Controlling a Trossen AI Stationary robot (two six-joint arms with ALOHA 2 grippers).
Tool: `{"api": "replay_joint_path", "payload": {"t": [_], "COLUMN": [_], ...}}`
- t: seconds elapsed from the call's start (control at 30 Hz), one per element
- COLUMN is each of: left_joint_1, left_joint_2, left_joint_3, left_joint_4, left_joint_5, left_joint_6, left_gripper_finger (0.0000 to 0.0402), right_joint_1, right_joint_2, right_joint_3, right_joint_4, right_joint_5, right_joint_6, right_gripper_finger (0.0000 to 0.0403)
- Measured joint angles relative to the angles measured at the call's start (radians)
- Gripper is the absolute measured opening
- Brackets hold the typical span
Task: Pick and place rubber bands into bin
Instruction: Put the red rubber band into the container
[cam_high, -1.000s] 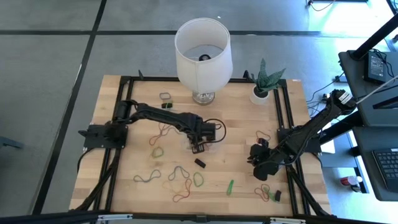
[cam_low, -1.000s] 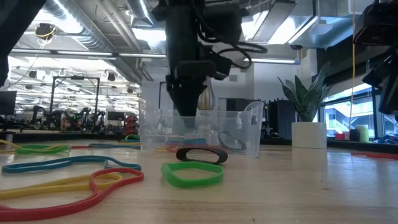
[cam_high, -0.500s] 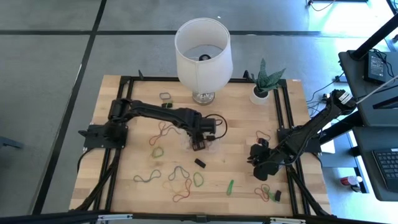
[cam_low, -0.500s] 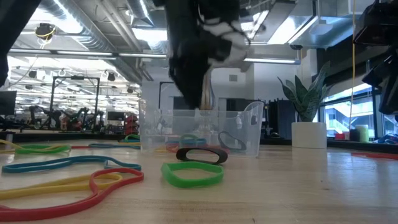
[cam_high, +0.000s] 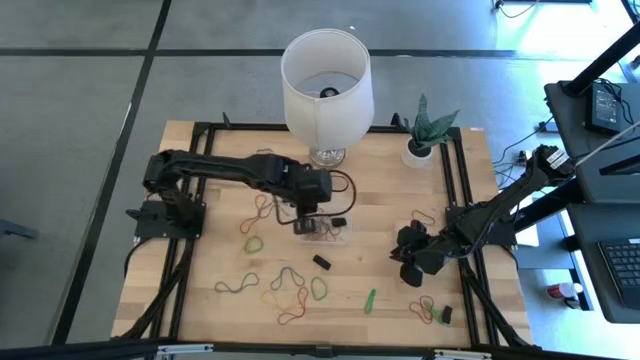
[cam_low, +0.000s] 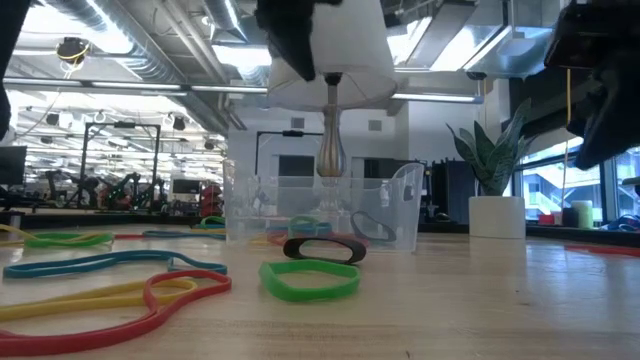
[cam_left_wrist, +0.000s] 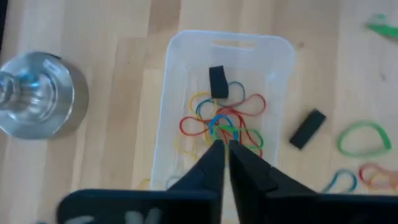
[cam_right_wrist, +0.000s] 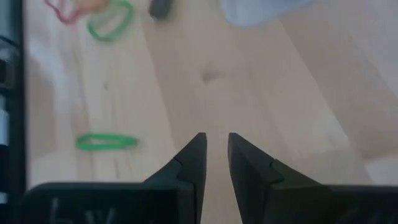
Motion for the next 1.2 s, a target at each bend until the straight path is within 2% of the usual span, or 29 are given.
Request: {"api": "replay_joint_path", "payload": {"t": [0.13,0.33,0.47,0.63,0.83,0.97,1.07,1.2], "left_joint_1": [0.015,0.051,0.063,0.065,0.065,0.065,0.065,0.065], "left_joint_2": [-0.104,-0.334,-0.504,-0.689,-0.848,-0.904,-0.926,-0.933], "left_joint_3": [-0.139,-0.484,-0.695,-0.885,-1.020,-1.063,-1.084,-1.093], "left_joint_4": [0.091,0.286,0.367,0.440,0.470,0.476,0.477,0.475], "left_joint_5": [0.039,0.060,0.064,0.067,0.062,0.061,0.061,0.061], "left_joint_6": [0.057,0.010,-0.039,-0.082,-0.103,-0.102,-0.101,-0.100], "left_gripper_finger": [0.0002,0.0002,0.0002,0.0002,0.0002,0.0002,0.0002,0.0002], "right_joint_1": [-0.030,-0.094,-0.158,-0.258,-0.371,-0.438,-0.492,-0.551], "right_joint_2": [0.000,0.000,0.000,0.003,0.004,0.029,0.059,0.093], "right_joint_3": [0.000,0.001,0.026,0.099,0.205,0.283,0.325,0.308], "right_joint_4": [0.061,0.139,0.100,0.010,-0.136,-0.398,-0.631,-0.770], "right_joint_5": [0.000,0.003,0.047,0.047,0.044,0.038,-0.032,-0.179], "right_joint_6": [-0.002,0.007,0.081,0.077,0.096,0.254,0.407,0.455], "right_gripper_finger": [0.0070,0.0068,0.0047,0.0009,0.0008,0.0003,0.0005,0.0031]}}
